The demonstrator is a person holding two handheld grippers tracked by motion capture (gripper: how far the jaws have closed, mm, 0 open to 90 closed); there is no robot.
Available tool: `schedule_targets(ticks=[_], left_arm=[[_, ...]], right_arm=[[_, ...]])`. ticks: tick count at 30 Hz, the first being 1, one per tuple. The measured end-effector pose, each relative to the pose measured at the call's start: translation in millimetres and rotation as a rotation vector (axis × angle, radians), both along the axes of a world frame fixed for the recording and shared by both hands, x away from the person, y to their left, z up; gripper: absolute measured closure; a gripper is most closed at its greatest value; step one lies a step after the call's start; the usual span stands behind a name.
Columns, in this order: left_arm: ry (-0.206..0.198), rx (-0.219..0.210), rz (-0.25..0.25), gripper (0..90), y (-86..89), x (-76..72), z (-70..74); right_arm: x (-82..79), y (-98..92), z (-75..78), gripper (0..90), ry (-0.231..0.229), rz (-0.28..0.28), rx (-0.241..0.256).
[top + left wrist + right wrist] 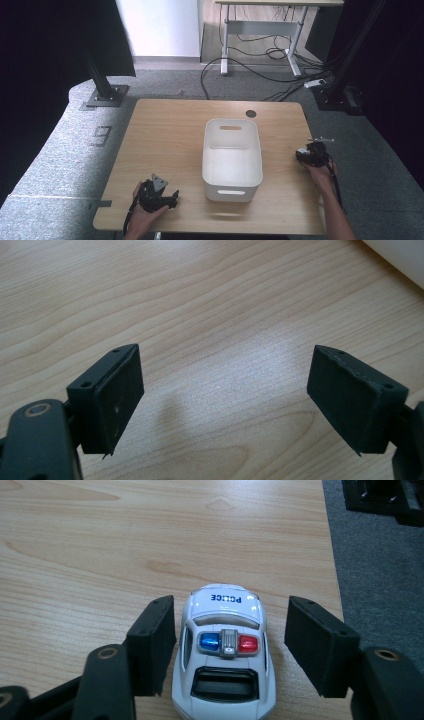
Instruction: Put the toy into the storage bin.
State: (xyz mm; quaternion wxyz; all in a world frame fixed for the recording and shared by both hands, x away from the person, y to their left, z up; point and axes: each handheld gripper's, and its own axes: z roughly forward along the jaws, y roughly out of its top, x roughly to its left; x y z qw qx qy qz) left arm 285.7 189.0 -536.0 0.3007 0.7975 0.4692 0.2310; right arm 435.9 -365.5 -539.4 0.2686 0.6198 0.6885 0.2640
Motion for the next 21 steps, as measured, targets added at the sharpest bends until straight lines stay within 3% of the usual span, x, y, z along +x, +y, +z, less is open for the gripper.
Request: schedule_targets(ticks=[7,15,21], left_arm=[[0.0,0.0,0.001,15.1,0.4,-0.2,0.0],[-0.001,0.0,0.002,15.1,0.5,-0.3,0.2],[-0.002,0.001,0.005,15.1,1.1,-0.4,0.5]], right_arm=[[0.7,1.8,-2.2,38.3,0.02,-0.012,-0.026],[1.0,1.2,-2.1,49.3,0.034,-0.003,0.014],[2.3,0.1,0.3,50.1,0.054,-0.006,0.021]])
